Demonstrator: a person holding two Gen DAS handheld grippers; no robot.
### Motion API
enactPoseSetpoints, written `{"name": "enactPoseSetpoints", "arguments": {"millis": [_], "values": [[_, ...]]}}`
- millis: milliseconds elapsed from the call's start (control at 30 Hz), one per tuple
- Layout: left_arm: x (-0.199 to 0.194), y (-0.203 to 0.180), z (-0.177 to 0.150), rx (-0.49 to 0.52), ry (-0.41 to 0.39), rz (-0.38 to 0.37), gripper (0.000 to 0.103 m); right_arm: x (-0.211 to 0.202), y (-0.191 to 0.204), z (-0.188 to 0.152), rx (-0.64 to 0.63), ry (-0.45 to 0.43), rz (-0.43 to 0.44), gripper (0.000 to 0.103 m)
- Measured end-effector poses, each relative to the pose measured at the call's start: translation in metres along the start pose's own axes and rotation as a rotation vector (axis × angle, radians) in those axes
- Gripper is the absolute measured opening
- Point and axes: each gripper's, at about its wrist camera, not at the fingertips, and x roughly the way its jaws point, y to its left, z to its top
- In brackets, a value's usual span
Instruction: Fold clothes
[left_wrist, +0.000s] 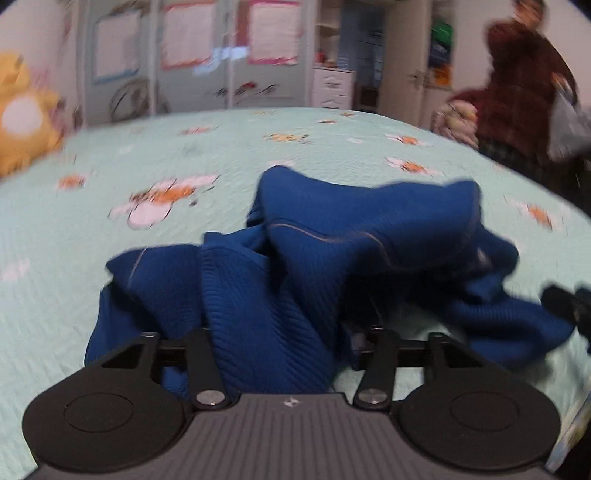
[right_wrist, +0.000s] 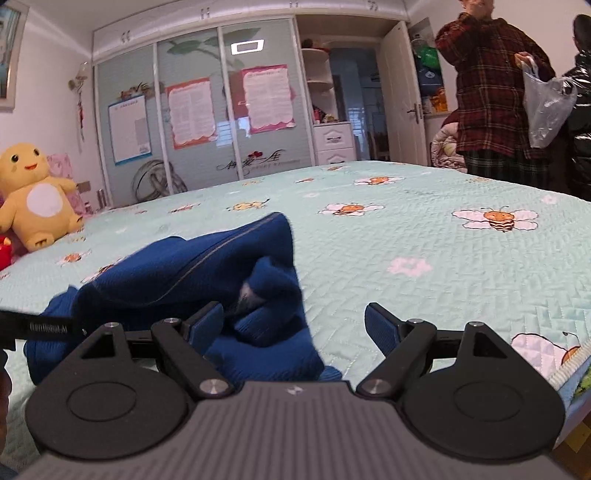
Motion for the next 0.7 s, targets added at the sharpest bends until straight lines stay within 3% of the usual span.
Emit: {"name": "enactPoseSetpoints", "arguments": {"millis": [33,267,400,533,633,700], "values": [[0.001,-0.007,-0.003,0.038,-0.009,0.006,0.071,0.000,0.002,-0.002,-0.006,0.006,0.005,0.083],[-0.003,-0.047,-0.039,0.311,-0.115,0.131,0.076,-0.004,0.013,-0.007,-0.024,0.020,0.022,0.083],[-0.002,-0.033,-0.036,0.264,-0.131,0.084,0.080,-0.010,0.016,-0.001,-0.026,-0.013,0.043,0.083],[-0.006,-0.024,-0.035,0.202,-0.144,0.000,0.086,0.001,0.033,0.023,-0.031,0.033,0.164,0.083],[-0.010,-0.020,-0.035,0.171,-0.168,-0.018,0.086,0.019,0.057,0.049,-0.076,0.045,0.244,0.084],[-0.011,-0.019,-0.035,0.138,-0.184,-0.020,0.086,0.043,0.077,0.067,-0.081,0.114,0.311,0.084]]}}
